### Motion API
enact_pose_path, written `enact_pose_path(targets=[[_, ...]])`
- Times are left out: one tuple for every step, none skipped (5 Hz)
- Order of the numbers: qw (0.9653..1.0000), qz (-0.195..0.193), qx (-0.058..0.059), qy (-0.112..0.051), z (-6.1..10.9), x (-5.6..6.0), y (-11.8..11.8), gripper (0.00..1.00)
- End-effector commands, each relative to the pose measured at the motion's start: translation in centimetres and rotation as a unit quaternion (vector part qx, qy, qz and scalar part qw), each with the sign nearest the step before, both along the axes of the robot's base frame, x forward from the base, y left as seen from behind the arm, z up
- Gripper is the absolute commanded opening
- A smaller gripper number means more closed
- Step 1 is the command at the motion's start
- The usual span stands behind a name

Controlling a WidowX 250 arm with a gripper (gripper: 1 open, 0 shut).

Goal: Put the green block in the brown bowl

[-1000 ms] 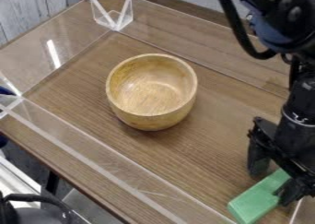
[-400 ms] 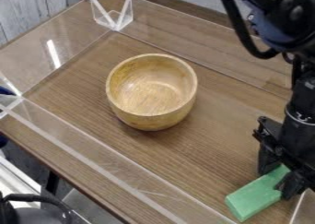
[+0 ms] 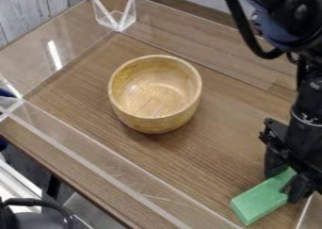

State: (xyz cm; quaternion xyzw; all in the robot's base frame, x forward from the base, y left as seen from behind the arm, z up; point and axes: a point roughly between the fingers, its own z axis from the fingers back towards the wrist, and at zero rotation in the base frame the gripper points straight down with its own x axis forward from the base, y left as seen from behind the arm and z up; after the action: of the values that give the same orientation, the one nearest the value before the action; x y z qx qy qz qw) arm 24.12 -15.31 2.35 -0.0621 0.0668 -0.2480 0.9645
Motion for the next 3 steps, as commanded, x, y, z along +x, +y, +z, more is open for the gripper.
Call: enact_pose_path(targets=[[0.9996,-0.004,-0.011,-0.026,1.8,0.6,0.1,0.0],[0.9991,-0.007,-0.014,-0.038,3.2,0.6,0.4,0.0],[0.9972,-0.005,-0.012,-0.074,6.7,0.9,0.8,0.0]])
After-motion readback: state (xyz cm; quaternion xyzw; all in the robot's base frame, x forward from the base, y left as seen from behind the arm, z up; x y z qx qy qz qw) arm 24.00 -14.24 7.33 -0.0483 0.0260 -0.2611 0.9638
